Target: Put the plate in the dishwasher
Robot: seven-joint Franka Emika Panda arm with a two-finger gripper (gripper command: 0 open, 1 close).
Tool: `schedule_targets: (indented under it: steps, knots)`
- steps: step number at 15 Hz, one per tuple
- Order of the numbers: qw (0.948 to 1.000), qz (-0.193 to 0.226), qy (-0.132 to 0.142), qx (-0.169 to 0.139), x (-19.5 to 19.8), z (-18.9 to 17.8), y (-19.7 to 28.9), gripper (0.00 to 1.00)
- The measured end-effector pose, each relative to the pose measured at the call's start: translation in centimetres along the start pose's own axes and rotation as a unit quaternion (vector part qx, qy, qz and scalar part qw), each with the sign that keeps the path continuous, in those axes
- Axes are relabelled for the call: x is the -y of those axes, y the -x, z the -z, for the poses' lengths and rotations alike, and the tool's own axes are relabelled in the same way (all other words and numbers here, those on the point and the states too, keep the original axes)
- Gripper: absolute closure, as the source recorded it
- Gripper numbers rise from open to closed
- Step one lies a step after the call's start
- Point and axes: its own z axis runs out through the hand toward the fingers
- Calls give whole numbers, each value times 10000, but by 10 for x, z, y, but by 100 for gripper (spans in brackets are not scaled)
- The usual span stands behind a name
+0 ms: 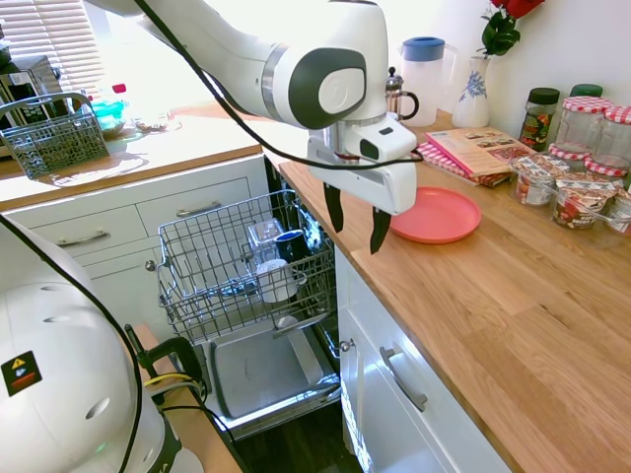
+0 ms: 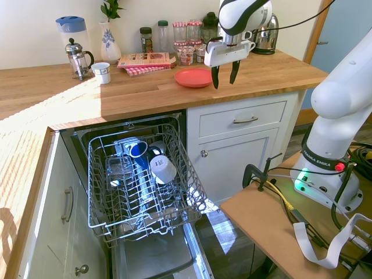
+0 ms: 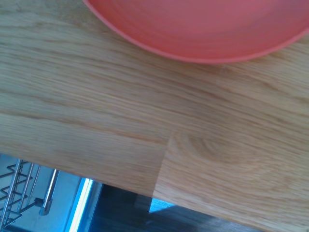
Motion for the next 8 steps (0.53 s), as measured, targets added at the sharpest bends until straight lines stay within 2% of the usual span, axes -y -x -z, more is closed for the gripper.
schedule_targets:
  steps: [4, 8]
  knots:
    - [9998, -177, -104, 11, 0, 6, -12, 0]
    - [9972, -620, -398, -92, 3, 21, -68, 0]
